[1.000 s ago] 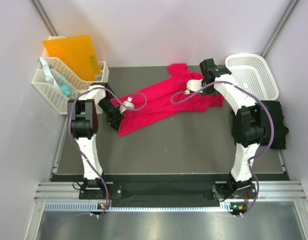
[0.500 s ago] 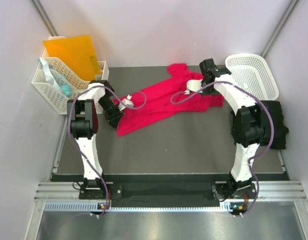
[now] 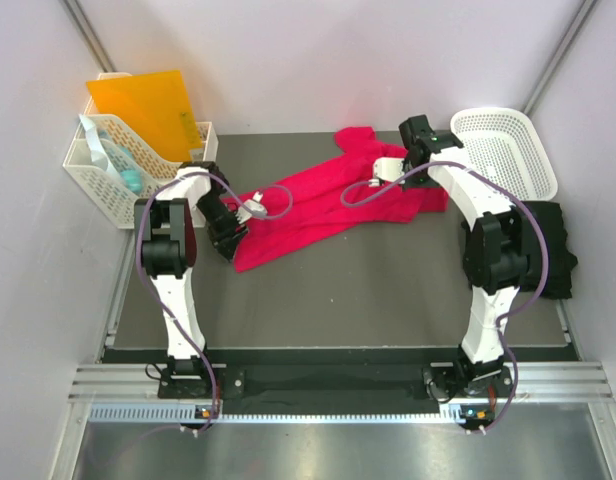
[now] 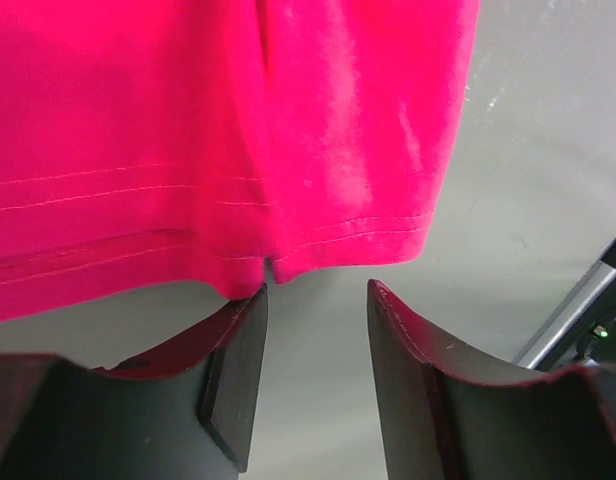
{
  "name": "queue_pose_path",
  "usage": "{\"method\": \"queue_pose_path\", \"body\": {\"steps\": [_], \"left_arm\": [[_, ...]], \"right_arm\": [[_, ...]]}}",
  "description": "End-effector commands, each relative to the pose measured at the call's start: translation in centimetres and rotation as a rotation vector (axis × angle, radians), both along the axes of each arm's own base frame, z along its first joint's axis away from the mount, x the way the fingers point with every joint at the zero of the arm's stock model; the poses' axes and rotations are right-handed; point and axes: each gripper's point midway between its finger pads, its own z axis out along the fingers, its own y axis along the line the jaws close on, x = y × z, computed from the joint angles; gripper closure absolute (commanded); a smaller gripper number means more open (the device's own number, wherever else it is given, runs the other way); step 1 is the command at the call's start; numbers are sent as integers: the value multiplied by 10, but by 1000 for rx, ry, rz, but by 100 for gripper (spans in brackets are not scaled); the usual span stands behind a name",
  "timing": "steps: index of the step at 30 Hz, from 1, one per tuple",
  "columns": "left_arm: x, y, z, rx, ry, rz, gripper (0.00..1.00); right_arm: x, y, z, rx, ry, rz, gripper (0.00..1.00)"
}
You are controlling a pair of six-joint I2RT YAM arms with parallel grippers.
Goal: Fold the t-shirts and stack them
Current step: Flatten the tshirt out
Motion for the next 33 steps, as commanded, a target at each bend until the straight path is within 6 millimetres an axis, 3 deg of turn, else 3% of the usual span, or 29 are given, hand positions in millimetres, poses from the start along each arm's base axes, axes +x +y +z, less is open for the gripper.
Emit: {"method": "queue_pose_path", "body": {"steps": [1, 6, 17, 26, 29, 32, 33], "left_arm": [[23, -4, -3, -28, -64, -8, 50], [30, -7, -2, -46, -82, -13, 50], [3, -24, -16, -86, 32, -62, 52], [-1, -22, -30, -47, 29, -64, 54], [0, -20, -33, -33, 20, -59, 59], [3, -19, -36, -20, 13, -52, 74], [3, -18, -37, -13, 18, -48, 85]], "right_arm": [[9, 6, 16, 2, -45, 11, 97], [10, 6, 15, 3, -41, 10, 97], [12, 7, 14, 3, -40, 9, 97], [14, 9, 14, 4, -43, 10, 97], [15, 7, 14, 2, -42, 8, 97], [15, 9, 13, 3, -40, 10, 97], [15, 8, 13, 4, -40, 9, 98]]}}
